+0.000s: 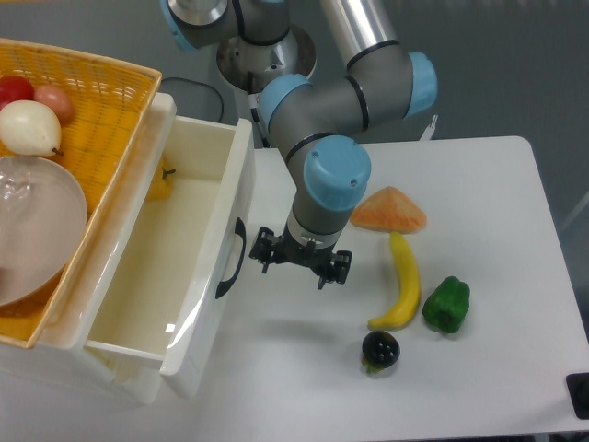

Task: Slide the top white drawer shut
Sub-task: 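Swing the gripper toward the open drawer's front panel, then push the open white drawer's front panel inward with the gripper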

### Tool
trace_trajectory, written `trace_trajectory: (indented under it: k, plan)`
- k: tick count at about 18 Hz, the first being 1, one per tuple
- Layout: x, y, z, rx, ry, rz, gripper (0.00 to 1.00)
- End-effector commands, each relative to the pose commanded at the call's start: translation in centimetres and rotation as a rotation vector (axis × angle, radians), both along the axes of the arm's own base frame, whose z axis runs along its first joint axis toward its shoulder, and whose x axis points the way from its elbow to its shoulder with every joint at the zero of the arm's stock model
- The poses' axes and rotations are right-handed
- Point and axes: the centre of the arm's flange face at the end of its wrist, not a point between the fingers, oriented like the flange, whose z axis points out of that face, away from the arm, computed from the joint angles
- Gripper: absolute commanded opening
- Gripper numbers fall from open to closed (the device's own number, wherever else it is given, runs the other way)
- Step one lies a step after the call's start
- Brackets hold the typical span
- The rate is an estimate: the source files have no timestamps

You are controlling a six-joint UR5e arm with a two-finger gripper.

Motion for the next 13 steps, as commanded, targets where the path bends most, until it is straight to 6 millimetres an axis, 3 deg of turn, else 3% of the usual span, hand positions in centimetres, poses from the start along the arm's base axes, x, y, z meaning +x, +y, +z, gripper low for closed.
trace_trajectory:
  k: [13]
  plan:
    - [2.2, 1.5, 0.4, 0.008, 0.002, -0.038, 1.00]
